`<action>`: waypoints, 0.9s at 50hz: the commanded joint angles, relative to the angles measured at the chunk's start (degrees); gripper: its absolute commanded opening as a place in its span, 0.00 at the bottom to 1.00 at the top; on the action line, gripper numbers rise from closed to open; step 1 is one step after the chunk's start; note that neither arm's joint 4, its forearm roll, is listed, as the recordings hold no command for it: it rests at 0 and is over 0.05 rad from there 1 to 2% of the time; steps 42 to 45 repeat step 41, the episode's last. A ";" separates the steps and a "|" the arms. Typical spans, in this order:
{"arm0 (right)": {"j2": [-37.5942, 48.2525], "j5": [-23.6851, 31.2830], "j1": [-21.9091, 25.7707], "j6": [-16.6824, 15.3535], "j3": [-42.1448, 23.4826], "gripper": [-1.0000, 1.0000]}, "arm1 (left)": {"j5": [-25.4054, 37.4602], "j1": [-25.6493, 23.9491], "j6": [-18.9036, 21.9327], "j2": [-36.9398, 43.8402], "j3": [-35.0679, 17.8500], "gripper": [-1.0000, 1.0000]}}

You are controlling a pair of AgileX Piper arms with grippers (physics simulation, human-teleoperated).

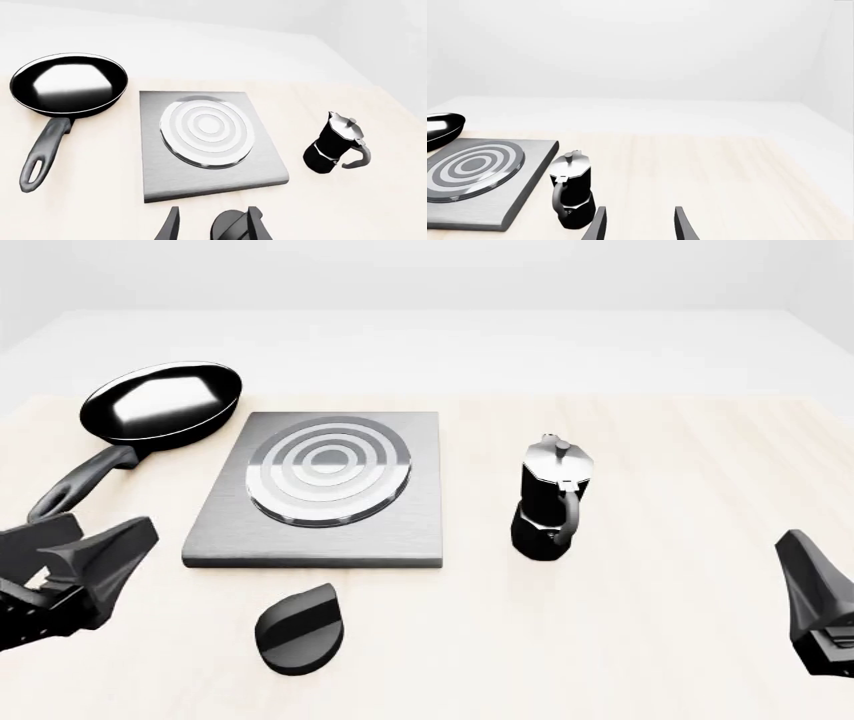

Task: Turn on the stove.

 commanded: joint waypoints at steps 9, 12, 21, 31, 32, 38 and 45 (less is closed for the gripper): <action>-1.53 1.08 -0.09 -0.01 0.00 1.00 | 11.47 -0.25 -2.27 -20.43 -3.24 1.00; -1.63 1.14 0.03 0.28 0.00 1.00 | 9.66 1.71 -4.17 -20.43 -3.21 1.00; -1.87 1.28 0.14 0.32 -0.01 1.00 | 8.11 3.90 -1.01 -20.43 -3.17 1.00; -1.71 1.13 0.39 0.57 -0.01 1.00 | 7.26 5.87 0.90 -20.43 -0.21 1.00; -1.55 1.04 0.42 0.59 0.00 1.00 | 7.07 5.95 1.03 -20.43 0.11 1.00; -1.19 0.82 0.56 0.56 0.00 1.00 | 8.38 6.23 1.16 -20.43 -0.78 1.00; -1.09 0.74 0.56 0.57 0.00 1.00 | 8.29 6.44 1.05 -20.43 -0.59 1.00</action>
